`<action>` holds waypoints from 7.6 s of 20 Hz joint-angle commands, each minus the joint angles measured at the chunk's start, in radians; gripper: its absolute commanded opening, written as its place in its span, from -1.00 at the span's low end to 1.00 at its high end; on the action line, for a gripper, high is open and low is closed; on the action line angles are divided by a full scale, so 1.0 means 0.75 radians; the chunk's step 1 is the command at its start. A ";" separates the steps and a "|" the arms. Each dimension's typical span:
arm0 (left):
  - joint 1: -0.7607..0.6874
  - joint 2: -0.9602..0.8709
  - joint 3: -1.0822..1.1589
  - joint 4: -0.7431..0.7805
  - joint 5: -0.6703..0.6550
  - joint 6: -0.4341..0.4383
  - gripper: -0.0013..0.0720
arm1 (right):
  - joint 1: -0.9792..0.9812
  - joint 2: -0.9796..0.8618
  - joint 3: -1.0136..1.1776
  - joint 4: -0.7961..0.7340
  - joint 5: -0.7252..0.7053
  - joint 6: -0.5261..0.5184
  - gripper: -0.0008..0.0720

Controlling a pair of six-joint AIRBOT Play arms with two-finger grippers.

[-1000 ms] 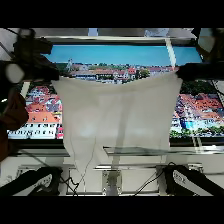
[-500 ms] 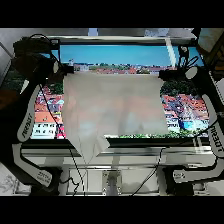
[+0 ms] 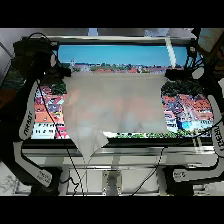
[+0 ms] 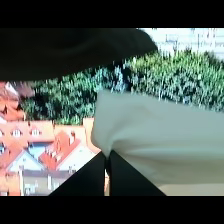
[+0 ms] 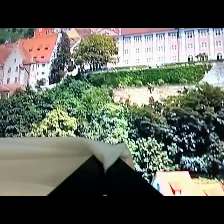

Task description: Fold the shirts.

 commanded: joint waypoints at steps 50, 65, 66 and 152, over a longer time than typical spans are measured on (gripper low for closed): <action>-0.028 0.545 -0.386 0.119 -0.028 0.050 0.92 | -0.143 0.492 -0.250 -0.166 0.268 -0.030 -0.02; 0.093 1.084 -1.791 -0.710 0.190 -0.043 0.92 | -0.514 0.639 -1.005 0.340 0.573 -0.301 -0.01; 0.093 1.084 -1.805 -0.710 0.211 -0.062 0.92 | -0.514 0.639 -1.006 0.360 0.571 -0.313 -0.01; 0.094 2.009 -1.671 -0.749 0.373 -0.291 -0.95 | -0.514 1.408 -0.981 0.487 0.613 -0.026 -0.91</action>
